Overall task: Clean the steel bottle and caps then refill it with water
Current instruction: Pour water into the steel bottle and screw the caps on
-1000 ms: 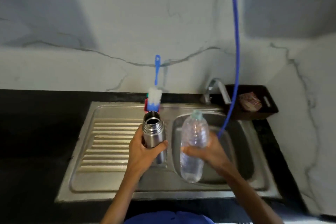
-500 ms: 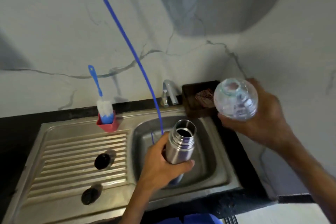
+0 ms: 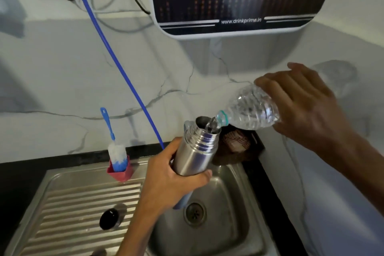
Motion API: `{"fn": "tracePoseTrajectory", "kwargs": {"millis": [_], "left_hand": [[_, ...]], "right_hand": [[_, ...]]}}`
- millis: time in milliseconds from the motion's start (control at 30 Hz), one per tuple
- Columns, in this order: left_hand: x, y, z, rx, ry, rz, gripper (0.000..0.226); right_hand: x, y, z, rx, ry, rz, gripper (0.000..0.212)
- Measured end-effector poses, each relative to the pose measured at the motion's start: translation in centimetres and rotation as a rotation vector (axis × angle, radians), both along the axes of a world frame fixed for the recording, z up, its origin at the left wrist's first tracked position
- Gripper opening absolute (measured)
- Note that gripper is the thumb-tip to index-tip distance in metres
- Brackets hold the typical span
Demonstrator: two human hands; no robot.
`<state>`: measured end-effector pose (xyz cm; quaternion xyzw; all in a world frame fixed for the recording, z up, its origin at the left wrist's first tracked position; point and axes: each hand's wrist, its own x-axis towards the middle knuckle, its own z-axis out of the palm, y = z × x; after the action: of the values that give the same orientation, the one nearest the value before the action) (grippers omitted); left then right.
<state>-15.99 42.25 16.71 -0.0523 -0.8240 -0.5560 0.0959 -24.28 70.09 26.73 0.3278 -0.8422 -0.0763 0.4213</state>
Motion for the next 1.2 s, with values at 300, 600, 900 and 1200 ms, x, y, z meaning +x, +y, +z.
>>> {"fn": "tracePoseTrajectory", "kwargs": {"millis": [300, 600, 900, 1200], "left_hand": [[-0.2, -0.7, -1.0, -0.002, -0.014, -0.014, 0.073], [-0.1, -2.1, -2.3, 0.008, -0.066, -0.020, 0.070], [-0.2, -2.9, -3.7, 0.011, -0.084, -0.024, 0.077], [-0.3, -2.5, -4.1, 0.018, -0.078, -0.022, 0.074]], "right_hand": [[-1.0, -0.1, 1.4, 0.126, 0.123, -0.002, 0.028], [-0.5, -0.6, 3.7, 0.130, 0.144, -0.025, 0.037], [-0.3, -0.6, 4.8, 0.168, 0.190, -0.014, 0.033], [-0.1, -0.4, 5.3, 0.176, 0.199, -0.027, 0.034]]}}
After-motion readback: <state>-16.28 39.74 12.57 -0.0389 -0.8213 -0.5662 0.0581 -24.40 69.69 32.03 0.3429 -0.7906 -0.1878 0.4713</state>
